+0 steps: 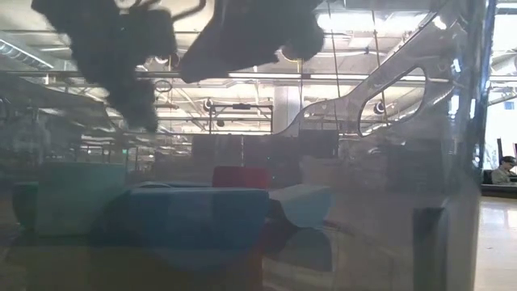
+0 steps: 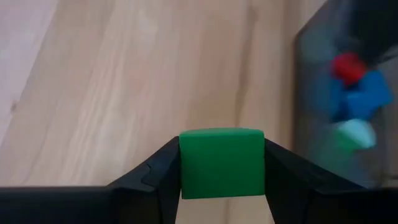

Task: Sort blocks by size
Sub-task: Put the green half circle block into the bottom black bin

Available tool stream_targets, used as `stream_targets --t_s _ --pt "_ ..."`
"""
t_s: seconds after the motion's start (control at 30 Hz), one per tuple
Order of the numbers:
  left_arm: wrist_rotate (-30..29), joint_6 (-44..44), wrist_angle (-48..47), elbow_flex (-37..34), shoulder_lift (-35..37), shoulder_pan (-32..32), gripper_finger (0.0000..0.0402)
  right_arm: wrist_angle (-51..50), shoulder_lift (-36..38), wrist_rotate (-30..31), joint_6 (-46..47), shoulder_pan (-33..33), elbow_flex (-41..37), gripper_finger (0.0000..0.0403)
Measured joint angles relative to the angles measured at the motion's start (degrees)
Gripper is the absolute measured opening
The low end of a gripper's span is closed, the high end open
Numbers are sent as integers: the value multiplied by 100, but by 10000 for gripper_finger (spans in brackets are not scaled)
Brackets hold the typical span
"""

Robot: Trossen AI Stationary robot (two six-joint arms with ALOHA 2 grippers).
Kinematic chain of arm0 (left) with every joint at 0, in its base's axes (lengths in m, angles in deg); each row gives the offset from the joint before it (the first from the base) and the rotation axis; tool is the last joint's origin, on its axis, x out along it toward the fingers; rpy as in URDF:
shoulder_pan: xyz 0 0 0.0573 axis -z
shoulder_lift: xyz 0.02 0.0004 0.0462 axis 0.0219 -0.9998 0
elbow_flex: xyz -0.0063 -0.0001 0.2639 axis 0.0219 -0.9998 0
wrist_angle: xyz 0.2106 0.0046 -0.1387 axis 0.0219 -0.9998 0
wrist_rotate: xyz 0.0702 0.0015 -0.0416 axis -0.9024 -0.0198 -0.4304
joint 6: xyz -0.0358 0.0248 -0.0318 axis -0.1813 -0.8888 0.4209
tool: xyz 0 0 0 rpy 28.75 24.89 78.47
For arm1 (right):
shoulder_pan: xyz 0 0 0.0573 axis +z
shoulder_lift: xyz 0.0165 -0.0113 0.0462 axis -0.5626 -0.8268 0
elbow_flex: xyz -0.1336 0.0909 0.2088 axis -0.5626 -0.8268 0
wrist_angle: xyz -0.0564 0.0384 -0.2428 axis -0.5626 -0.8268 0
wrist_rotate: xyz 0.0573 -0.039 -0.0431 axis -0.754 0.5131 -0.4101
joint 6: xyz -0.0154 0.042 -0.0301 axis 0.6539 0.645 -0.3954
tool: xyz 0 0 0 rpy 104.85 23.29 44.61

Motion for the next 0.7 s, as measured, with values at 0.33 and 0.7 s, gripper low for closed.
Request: stream_targets --t_s 0.33,0.7 --pt "555 -346 36 604 -1 -4 186 183 0 717 -1126 150 0 196" --pt "1169 -325 607 712 -1 0 188 915 0 737 -2084 149 0 197"
